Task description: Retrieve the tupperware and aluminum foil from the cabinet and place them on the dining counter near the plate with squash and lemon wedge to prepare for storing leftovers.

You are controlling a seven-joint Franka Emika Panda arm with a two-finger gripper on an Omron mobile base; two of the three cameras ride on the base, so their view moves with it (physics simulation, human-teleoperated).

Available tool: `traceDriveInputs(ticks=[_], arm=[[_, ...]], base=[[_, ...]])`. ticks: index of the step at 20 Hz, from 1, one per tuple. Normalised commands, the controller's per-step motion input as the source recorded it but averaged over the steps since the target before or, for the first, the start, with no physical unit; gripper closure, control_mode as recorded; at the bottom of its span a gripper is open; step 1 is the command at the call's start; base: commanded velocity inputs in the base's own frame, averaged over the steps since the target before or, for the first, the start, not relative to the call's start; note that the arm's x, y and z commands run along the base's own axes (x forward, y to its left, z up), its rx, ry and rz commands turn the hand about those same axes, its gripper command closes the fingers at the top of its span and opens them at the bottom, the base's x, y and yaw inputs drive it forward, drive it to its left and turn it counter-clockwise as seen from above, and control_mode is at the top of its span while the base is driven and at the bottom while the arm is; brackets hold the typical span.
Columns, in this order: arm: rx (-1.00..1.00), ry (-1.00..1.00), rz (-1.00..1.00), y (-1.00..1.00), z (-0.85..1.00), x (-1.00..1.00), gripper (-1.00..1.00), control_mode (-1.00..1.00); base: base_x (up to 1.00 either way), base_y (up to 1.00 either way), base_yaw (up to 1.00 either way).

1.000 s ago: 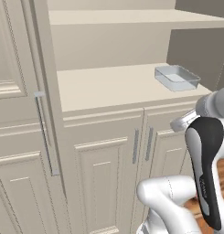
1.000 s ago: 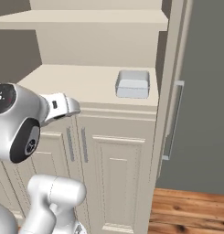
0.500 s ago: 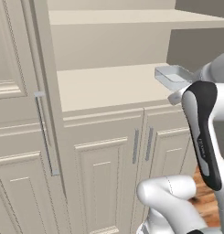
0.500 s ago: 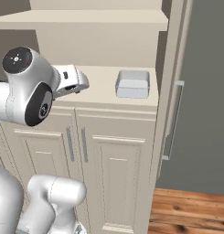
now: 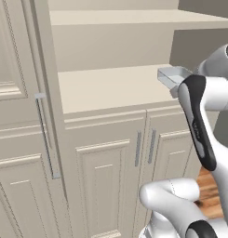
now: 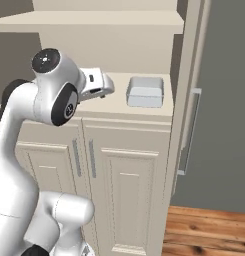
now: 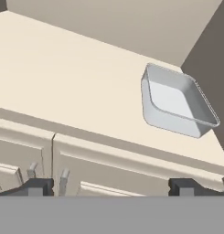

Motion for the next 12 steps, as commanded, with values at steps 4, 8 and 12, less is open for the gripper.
traceDriveInputs(ticks=[4, 8, 12], arm=[[0.0, -0.08, -0.09, -0.33, -0.14, 0.57, -1.0, -1.0], [0.01, -0.03, 0.0, -0.18, 0.01, 0.47, -1.0, -1.0], [0.02, 0.0, 0.0, -0.12, 0.01, 0.36, -1.0, -1.0]], base=[[0.0, 0.0, 0.0], [0.0, 0.0, 0.0], [0.0, 0.0, 0.0]])
